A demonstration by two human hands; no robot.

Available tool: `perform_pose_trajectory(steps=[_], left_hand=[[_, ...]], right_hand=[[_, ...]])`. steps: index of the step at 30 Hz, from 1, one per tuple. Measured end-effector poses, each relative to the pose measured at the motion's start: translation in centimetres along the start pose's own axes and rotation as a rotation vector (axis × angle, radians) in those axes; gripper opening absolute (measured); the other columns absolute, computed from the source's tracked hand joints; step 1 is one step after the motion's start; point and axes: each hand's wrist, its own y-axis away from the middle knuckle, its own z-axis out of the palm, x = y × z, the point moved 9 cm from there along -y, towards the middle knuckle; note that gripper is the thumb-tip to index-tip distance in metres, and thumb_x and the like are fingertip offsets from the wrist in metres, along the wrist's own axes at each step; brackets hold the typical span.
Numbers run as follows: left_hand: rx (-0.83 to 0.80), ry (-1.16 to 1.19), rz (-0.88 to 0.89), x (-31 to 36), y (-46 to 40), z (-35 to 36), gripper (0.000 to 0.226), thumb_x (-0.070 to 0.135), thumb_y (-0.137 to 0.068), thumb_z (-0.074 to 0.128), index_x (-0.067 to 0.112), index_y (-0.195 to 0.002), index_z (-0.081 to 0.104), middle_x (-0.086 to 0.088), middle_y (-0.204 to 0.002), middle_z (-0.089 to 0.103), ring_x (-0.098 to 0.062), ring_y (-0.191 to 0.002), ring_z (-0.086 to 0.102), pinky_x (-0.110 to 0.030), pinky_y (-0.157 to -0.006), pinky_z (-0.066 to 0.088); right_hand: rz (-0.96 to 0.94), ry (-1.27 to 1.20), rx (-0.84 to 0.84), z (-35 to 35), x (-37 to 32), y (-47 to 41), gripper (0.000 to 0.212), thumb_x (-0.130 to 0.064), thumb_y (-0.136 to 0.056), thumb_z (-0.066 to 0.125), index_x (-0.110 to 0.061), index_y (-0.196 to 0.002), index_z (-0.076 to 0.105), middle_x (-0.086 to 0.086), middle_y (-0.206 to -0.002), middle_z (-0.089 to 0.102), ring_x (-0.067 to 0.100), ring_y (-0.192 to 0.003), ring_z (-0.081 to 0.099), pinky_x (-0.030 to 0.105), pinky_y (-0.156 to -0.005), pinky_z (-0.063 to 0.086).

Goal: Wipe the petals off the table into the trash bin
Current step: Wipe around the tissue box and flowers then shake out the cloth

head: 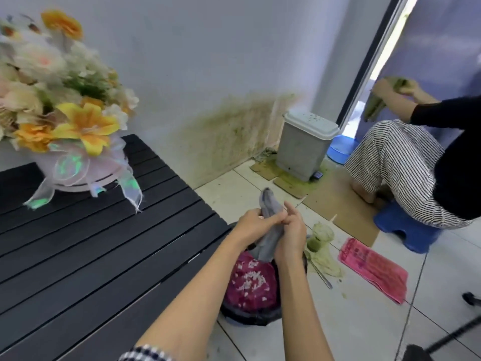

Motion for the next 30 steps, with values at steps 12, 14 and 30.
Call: perform_pose_trajectory(steps=[12, 14, 30], left_hand=[[0.021, 0.186, 0.087, -0.2, 0.5, -0.3, 0.035, 0.015, -0.094, 0.046, 0.018, -0.129, 0.046, -0.003, -0.118, 0.060, -0.015, -0.101, 0.060, -0.026, -0.081, 0.049], [0.030, 0.180, 0.085, -0.1, 1.1, -0.6, 0.031, 0.017, -0.095, 0.045, 0.019, -0.126, 0.046, -0.003, -0.118, 0.061, -0.014, -0.102, 0.059, -0.027, -0.083, 0.049], [0.168, 0.484, -0.075, -0.4, 7.7, -1.6, 0.042, 0.009, -0.096, 0.036, 0.023, -0.136, 0.032, -0.009, -0.125, 0.053, -0.030, -0.113, 0.052, -0.048, -0.091, 0.046]], right_hand=[[0.258, 0.210, -0.020, -2.1, 0.9, 0.6, 0.016, -0.006, -0.068, 0.064, 0.001, -0.081, 0.062, 0.013, -0.088, 0.066, 0.030, -0.084, 0.061, 0.033, -0.065, 0.047], [0.133, 0.297, -0.002, -2.0, -0.2, 0.7, 0.004, 0.000, -0.077, 0.059, -0.002, -0.081, 0.058, 0.011, -0.083, 0.059, 0.023, -0.076, 0.054, 0.028, -0.058, 0.041], [-0.053, 0.727, -0.266, 0.8, -1.9, 2.9, 0.010, -0.009, -0.082, 0.054, -0.018, -0.085, 0.050, 0.008, -0.083, 0.057, 0.022, -0.080, 0.050, 0.033, -0.075, 0.041]])
